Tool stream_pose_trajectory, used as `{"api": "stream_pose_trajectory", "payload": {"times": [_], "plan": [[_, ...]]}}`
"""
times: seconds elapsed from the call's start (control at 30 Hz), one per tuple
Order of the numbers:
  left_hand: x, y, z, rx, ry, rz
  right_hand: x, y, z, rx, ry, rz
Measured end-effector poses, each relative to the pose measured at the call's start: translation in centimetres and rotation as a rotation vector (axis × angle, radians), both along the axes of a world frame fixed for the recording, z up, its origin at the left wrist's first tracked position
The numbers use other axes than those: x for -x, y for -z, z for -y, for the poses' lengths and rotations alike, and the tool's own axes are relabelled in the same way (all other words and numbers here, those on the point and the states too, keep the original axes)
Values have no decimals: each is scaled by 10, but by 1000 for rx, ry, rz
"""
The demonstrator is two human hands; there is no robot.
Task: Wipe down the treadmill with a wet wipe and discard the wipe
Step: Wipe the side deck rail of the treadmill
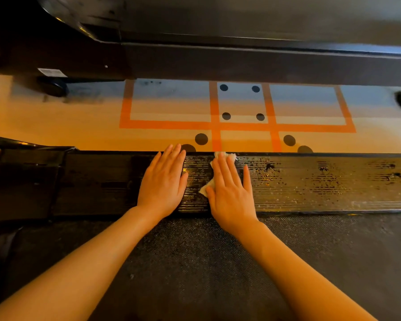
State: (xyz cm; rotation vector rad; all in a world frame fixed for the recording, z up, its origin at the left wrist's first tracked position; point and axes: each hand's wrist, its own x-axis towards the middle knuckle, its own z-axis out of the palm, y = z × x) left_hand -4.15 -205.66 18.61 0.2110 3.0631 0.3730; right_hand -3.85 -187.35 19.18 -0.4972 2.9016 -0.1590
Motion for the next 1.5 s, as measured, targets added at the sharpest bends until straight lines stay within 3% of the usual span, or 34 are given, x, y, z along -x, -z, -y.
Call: {"api": "stream_pose_trajectory", "payload": {"times": [0.17, 0.6, 0.87, 1.03, 1.3, 1.5], "plan": [[-1, 2, 1, 8, -8, -2, 31, -2, 23, 76, -142, 24], [-1, 3, 2, -38, -7, 4, 47, -17, -92, -19, 107, 50], [0, 2, 0, -28, -18, 11, 37, -14, -28, 3, -102, 74], [0, 0, 1, -26, -11, 15, 35, -11, -40, -19, -64, 71], [-1, 2, 1, -7, -1, 2, 26, -9, -91, -37, 205, 81], [-1, 1, 0, 16, 4, -8, -18, -3, -24, 19, 8, 75]]}}
